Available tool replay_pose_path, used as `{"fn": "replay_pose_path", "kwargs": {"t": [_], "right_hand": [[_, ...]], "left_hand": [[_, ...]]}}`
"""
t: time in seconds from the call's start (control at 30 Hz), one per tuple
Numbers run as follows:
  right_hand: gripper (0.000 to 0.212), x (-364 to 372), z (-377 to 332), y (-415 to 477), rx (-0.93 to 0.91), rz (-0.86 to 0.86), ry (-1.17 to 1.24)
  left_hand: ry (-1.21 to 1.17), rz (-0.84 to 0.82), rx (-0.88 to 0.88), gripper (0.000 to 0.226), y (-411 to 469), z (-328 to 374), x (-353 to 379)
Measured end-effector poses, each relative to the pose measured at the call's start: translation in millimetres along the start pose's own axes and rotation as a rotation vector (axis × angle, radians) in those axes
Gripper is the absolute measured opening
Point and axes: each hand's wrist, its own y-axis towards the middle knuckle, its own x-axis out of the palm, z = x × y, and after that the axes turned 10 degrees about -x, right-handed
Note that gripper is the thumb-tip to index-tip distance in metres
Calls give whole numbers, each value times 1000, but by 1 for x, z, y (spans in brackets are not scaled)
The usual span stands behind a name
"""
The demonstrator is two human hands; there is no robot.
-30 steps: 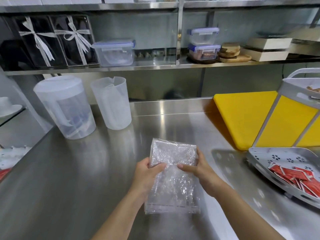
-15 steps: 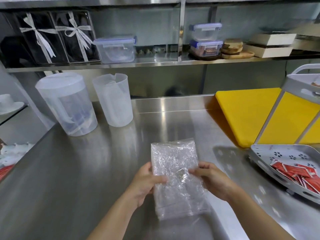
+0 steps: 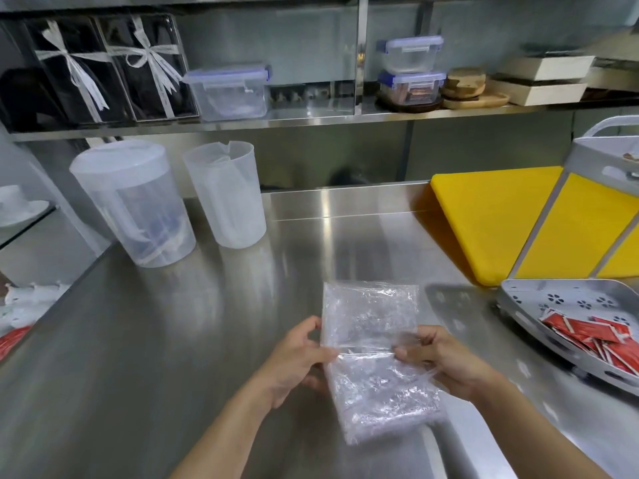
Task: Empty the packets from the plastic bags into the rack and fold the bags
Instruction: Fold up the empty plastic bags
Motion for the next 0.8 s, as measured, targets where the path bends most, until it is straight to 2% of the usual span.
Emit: {"fn": "replay_pose_path", "kwargs": {"t": [0.07,0.13,0.17,0.2,0.3,0.33,0.4,0.43,0.47,0.53,0.67,0.73,0.8], "right_hand": [[12,3,-3,-5,-10,29,4],[32,1,-3,-7,-12,73,24],[43,0,-4,-9,-23,85,40],[45,2,-6,-11,-31,79,49],[28,3,-6,-11,-70,20,65],[23,1,-7,-11,-82,17,49],[17,-6,-9,-12,-116,41,0],[26,-15,-8,-12,-135,67,-25],[39,-23,-6,-13,-150,99,-57],[54,-34,-5,-20,-179,145,-176],[40,-49,2,-41,-216,231,-321],[31,-57,8,-58,-196,291,-307],[34,-65,14,-78,-200,355,-237]], "left_hand": [[-72,39,57,27,3,-1,4],[-147,68,113,22,1,1,7],[-168,64,133,25,0,0,8],[-186,54,143,35,-1,-1,8],[-277,-11,146,58,-5,-2,15],[-337,-23,126,55,-5,-2,17],[-483,-86,64,26,-6,-1,19],[-562,-149,-1,13,-6,-1,19],[-585,-202,-88,23,-5,-2,19],[-448,-292,-234,48,-3,-9,22],[-228,-427,-345,84,5,-20,55],[-197,-451,-361,84,8,-24,72],[-153,-436,-370,76,9,-22,90]]}}
